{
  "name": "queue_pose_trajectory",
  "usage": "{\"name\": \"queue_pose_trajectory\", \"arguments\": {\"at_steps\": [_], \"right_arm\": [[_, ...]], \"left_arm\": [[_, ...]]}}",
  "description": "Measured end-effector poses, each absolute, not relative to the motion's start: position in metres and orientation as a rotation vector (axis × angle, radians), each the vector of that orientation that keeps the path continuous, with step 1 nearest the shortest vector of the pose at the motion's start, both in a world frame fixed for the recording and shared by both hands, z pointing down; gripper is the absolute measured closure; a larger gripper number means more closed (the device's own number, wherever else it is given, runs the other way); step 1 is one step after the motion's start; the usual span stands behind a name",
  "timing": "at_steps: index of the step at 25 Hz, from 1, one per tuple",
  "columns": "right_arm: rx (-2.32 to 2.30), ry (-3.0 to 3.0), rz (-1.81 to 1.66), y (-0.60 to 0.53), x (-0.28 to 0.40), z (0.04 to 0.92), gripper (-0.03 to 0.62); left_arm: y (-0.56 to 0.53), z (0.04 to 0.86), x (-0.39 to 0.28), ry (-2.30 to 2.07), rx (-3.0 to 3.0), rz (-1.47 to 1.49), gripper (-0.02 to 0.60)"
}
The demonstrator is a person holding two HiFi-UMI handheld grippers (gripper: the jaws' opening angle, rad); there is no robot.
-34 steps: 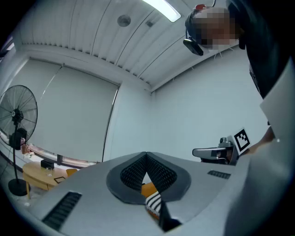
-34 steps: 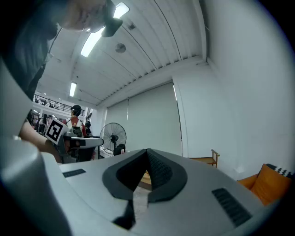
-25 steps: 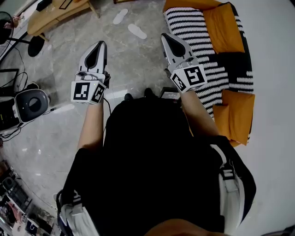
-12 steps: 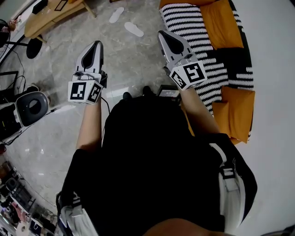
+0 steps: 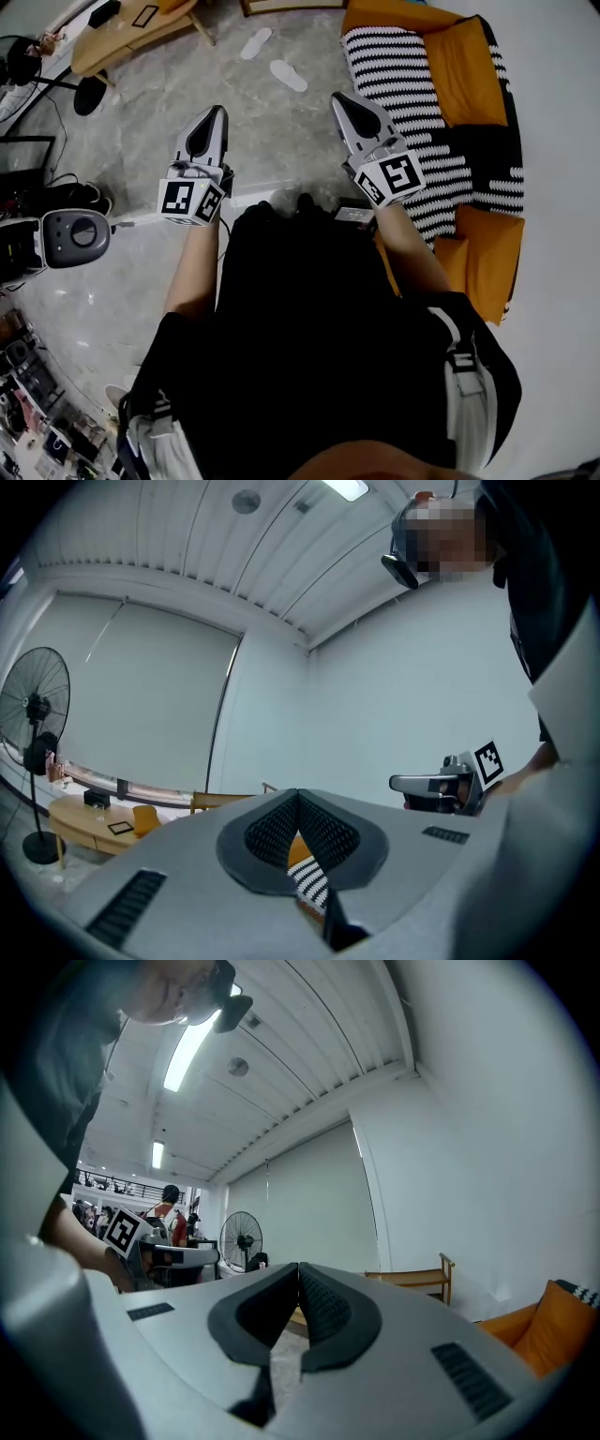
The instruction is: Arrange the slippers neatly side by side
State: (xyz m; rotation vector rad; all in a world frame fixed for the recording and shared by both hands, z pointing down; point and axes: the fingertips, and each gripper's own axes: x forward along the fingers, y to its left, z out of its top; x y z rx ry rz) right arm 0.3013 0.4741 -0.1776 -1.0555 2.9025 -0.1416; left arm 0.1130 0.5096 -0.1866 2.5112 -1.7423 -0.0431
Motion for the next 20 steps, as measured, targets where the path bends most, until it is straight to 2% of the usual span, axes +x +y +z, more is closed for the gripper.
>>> {"name": "queue_pose_trajectory", "arguments": {"at_steps": [11,20], "right_arm": [[-0.998,2.939,-0.186,0.43,0.302,-0.153,0.563],[-1.046,2.97,-0.221,0.335,0.278,-0.143,0.563]], "left_arm": [[0.466,-0.164,0.109,-1.721,2.487,-0.043,0.568],[0.364,-0.142,0.068,-1.739,2.426,-0.109,0.568]]}}
